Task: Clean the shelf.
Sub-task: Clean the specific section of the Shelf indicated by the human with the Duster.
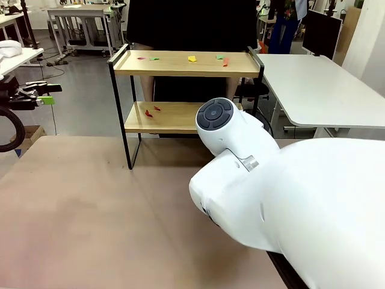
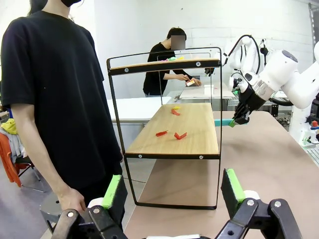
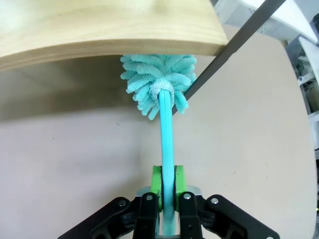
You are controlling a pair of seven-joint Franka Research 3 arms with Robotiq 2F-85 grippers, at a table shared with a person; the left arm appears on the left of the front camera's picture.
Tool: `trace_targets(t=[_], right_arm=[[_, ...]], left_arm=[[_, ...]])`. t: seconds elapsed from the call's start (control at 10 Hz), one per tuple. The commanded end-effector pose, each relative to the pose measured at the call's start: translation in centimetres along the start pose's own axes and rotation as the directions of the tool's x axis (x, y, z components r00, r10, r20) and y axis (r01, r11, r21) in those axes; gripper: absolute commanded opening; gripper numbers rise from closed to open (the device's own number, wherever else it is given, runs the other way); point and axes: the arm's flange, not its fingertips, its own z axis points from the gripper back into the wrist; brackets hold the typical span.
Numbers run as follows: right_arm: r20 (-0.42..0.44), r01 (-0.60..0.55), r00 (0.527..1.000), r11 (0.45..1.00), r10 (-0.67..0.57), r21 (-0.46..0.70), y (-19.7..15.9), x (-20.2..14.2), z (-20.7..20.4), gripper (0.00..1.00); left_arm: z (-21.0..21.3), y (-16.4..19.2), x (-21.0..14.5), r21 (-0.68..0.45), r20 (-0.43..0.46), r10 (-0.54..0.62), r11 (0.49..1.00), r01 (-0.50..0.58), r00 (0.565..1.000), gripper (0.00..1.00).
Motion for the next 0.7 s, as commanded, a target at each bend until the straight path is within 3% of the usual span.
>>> trace_targets(t=[0.0, 0.6], right_arm=[[0.053, 0.029, 0.998, 0.999, -0.026, -0.046, -0.9, -0.5, 1.6, 0.13], [0.022, -0.016, 1.000, 1.000, 0.016, -0.001, -0.1, -0.4, 1.2, 0.13]], left_arm=[[0.0, 0.0, 0.2, 0.000, -0.004, -0.017, 1.000, 0.017, 1.000, 1.00], [0.0, 0.0, 0.2, 0.000, -0.004, -0.017, 1.000, 0.017, 1.000, 1.00]])
